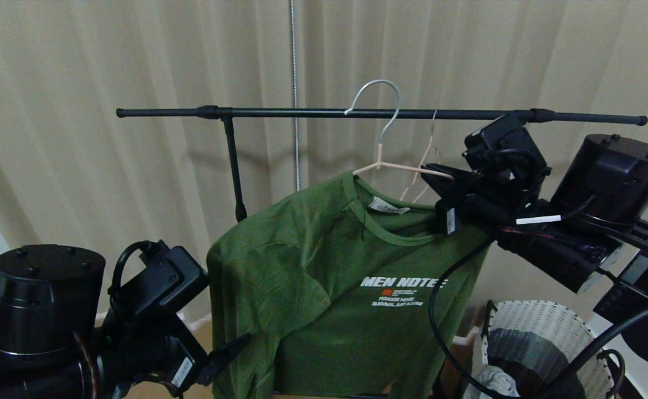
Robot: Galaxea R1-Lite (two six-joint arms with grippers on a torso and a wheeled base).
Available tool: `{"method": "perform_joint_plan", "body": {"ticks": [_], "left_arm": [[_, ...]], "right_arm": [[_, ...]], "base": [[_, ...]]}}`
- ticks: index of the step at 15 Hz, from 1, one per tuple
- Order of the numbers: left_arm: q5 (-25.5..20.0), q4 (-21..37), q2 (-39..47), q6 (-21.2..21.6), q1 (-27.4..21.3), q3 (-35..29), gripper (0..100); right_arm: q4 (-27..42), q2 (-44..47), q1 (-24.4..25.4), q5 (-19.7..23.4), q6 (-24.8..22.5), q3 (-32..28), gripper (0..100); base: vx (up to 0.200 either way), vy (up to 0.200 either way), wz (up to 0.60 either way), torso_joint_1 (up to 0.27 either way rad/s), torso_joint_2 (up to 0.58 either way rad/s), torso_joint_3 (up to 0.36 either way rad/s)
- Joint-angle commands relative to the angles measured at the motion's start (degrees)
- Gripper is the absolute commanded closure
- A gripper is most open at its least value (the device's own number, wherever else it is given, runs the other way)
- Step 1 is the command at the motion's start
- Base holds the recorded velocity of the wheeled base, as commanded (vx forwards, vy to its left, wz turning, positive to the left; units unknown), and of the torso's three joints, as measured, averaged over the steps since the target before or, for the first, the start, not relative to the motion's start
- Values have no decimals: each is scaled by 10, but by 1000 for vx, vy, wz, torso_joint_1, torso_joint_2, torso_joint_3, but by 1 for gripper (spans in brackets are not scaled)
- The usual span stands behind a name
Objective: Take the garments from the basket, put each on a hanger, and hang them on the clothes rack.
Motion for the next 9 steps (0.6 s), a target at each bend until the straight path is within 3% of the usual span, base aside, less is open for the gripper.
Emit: {"method": "perform_joint_plan", "body": {"ticks": [1, 5, 6, 9], "left_arm": [[2, -1, 15, -12, 1, 0, 0], [3, -50, 35, -53, 1, 1, 0], [3, -60, 40, -55, 1, 1, 100], [9, -64, 43, -55, 1, 4, 100]], "right_arm": [[0, -6, 0, 0, 0, 0, 100], [0, -10, 3, 0, 0, 0, 100], [0, -10, 3, 0, 0, 0, 100], [1, -10, 3, -1, 0, 0, 100]], "base": [[0, 0, 0, 0, 0, 0], [0, 0, 0, 0, 0, 0], [0, 0, 0, 0, 0, 0], [0, 0, 0, 0, 0, 0]]}}
